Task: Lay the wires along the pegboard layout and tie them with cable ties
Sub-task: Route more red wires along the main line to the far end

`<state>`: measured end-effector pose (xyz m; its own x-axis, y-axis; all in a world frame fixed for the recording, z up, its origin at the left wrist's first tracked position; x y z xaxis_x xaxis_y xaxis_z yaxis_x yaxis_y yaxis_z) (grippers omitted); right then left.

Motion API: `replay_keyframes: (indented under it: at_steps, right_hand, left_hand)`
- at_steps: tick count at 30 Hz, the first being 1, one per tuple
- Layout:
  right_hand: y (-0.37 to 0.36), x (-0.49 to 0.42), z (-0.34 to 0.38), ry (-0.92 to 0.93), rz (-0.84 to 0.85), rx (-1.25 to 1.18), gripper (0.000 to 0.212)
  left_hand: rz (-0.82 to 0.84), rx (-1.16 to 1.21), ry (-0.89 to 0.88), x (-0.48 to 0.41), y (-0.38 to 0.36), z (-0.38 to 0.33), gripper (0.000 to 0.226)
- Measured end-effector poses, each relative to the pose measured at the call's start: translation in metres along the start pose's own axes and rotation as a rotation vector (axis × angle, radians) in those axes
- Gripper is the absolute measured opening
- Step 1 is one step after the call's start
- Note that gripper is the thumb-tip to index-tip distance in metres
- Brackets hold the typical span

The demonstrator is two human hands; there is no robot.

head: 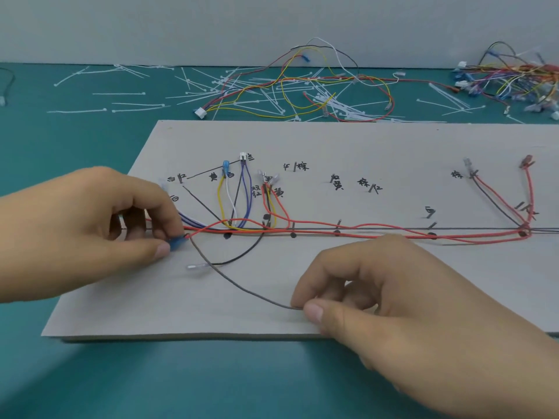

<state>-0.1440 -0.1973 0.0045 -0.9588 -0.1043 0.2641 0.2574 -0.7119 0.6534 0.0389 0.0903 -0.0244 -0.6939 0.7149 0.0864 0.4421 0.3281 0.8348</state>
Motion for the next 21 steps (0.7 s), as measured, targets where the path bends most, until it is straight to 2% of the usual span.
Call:
replay_keyframes:
  at_steps: [3,6,8,12,14,16,21]
  right_hand:
    - [-0.007,-0.002,0.004,0.009,0.018,-0.001,0.013]
    - [-0.011,-0.005,0.005,0.023,0.028,0.014,0.014]
    - [-0.011,-0.006,0.005,0.023,0.029,0.02,0.014]
    - [-0.01,-0.006,0.006,0.016,0.041,0.045,0.014]
    - [-0.01,-0.007,0.006,0.012,0.05,0.06,0.013]
    - [-0.011,-0.007,0.005,0.01,0.056,0.074,0.013]
    - [-0.009,-0.005,0.004,0.002,0.055,0.076,0.013]
  left_hand:
    - [-0.043,-0.01,-0.011,0.0,-0.006,0.005,0.034]
    - [-0.145,0.063,0.016,0.004,0.007,0.021,0.049]
    - [-0.152,0.062,0.023,0.011,0.02,0.036,0.06]
    - [-0.058,0.01,0.04,0.018,0.012,0.062,0.036]
    - [-0.046,0.019,0.031,0.017,0.005,0.073,0.039]
    - [-0.065,0.006,0.001,0.014,0.002,0.078,0.037]
    - [-0.117,0.034,-0.124,0.006,-0.009,0.056,0.016]
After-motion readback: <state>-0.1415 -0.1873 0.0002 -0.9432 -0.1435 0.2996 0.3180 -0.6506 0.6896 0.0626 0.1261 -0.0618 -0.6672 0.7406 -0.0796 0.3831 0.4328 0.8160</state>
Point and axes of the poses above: each hand's wrist, its own x-axis away from the middle knuckle, its own y-axis out of the back of the hand, z = x × y, the point moved 3 cm from there along -x, towards the middle knuckle, and after that the axes turned 10 degrees about x, right-handed, at the moved point
